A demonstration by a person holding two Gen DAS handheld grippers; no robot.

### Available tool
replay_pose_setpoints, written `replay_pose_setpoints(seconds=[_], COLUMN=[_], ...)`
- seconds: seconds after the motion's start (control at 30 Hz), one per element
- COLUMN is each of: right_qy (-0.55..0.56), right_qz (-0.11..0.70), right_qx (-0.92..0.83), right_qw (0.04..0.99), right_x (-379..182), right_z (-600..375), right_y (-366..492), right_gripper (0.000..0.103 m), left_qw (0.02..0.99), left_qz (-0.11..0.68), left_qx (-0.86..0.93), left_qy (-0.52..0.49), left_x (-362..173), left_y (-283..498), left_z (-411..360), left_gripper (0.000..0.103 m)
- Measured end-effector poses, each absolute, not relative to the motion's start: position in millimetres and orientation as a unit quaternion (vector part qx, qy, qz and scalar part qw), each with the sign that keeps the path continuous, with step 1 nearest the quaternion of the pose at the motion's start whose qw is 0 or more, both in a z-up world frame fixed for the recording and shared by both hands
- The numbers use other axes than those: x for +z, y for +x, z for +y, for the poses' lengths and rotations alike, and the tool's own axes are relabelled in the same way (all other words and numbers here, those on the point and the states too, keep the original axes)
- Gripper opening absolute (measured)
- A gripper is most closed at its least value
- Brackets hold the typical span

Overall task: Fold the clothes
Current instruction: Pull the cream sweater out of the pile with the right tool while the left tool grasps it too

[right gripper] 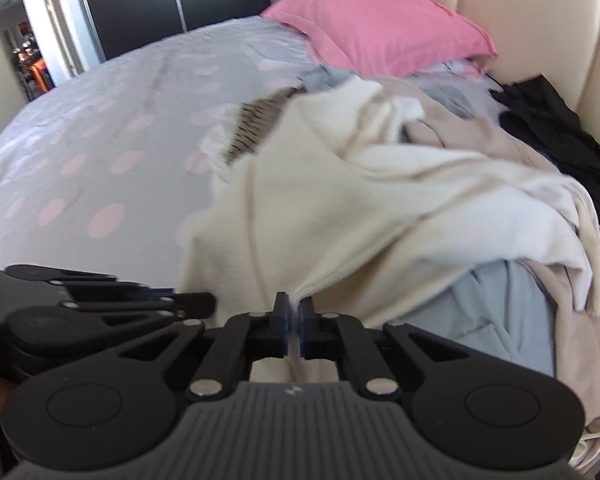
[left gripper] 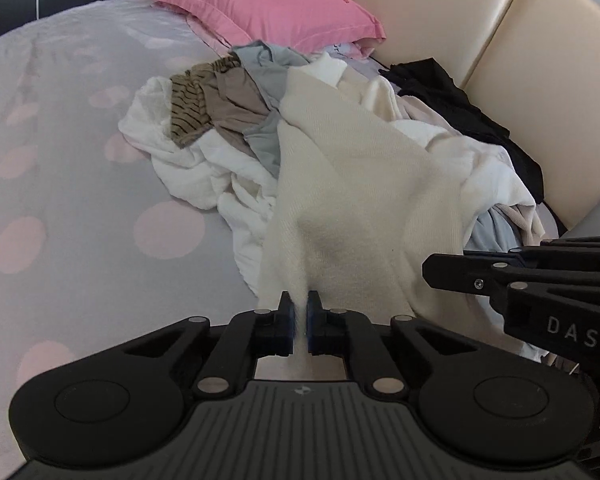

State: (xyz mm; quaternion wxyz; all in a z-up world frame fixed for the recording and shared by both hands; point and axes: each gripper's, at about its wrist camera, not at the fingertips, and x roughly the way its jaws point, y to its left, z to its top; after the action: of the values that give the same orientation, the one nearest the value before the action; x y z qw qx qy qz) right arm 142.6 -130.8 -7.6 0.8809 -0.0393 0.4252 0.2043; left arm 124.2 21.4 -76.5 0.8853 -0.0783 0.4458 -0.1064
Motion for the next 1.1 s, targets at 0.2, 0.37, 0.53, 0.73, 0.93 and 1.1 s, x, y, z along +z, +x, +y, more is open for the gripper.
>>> replay_pose_setpoints(seconds=[0.2,0.37,0.53,0.73,0.93,1.1], right_qy=[-0.05,-0.06,-0.044,-0.01,0.026,-0.001], right_qz=[0.401,0.372,0.356,0.388,0.443,0.464], right_qx=[0.275,0.335,0.407,0.492,0.539,0.533], right_qw=[0.872,0.863,0.84,0.78,0.716,0.707], right_x=[32.4,68.4,89.6,66.4,32.8,7.1], right_z=[-80.7,-32.6,12.7,69.3,113.9,134.1], right_y=[110.4,71.2,13.4,-65.6,-116.0,-131.4], right_gripper=[0.005,0.005,0.005,0.005,0.005,0.005], left_qw=[0.911,0.929,0.926,0.908,0.882,0.87], left_qz=[0.402,0.367,0.376,0.41,0.445,0.463], left_qx=[-0.062,-0.015,0.021,0.086,0.149,0.164], left_qy=[-0.06,-0.038,-0.022,-0.019,-0.044,-0.053], left_x=[-22.8,23.2,47.5,43.0,17.1,-10.1], left_y=[84.7,27.8,-36.3,-114.5,-169.5,-184.9], left_z=[69.7,114.4,160.9,211.0,255.0,264.0], left_gripper=[0.003,0.003,0.003,0.004,0.004,0.004])
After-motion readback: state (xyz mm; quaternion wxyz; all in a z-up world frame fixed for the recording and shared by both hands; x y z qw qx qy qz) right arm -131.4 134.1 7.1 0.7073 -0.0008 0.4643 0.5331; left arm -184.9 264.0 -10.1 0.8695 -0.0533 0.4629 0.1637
